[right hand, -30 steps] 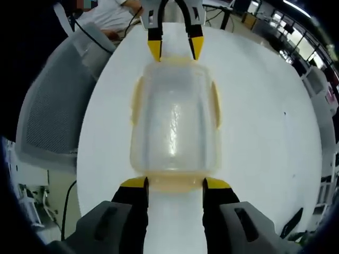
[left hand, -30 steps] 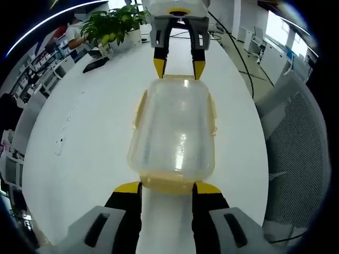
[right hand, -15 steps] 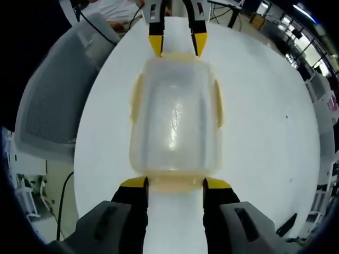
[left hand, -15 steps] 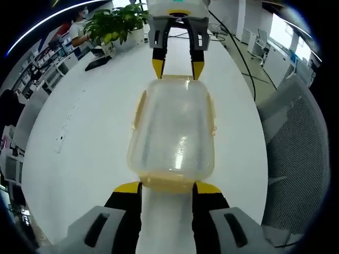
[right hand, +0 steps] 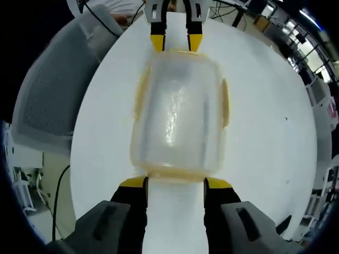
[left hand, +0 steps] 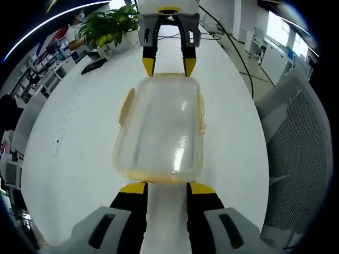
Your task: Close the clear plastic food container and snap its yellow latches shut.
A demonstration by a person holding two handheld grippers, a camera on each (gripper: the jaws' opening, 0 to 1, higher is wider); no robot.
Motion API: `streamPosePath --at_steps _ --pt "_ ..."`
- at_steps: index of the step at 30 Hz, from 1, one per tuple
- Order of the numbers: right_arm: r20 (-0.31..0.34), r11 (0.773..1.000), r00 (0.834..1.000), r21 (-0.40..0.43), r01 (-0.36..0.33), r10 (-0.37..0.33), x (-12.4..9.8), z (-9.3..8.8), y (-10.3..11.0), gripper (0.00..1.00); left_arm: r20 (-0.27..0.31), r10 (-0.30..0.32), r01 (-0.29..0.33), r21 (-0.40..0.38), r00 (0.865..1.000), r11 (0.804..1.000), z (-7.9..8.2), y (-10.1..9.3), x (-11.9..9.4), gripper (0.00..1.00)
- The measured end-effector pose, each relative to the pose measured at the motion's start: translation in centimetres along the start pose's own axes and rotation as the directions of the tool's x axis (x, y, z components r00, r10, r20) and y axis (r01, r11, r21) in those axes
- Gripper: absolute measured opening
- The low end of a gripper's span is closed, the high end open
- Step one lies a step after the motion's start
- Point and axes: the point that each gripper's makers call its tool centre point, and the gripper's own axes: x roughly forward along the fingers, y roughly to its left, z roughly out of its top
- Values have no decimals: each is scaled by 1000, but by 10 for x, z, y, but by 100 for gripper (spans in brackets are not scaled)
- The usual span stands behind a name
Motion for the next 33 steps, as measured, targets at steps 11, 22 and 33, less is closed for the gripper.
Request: streamPosePath --at_steps 11,22,33 --pt "3 998 1000 61 23 -24 -6 -4 -2 41 52 -11 13 -41 999 999 3 -4 -3 26" --pt "62 976 992 196 93 -107 -23 -4 -4 40 79 11 -3 -109 997 994 1 -3 -9 33" --pt "81 978 990 180 103 -119 -19 -7 -5 41 73 36 -31 -64 997 997 -5 10 -10 40"
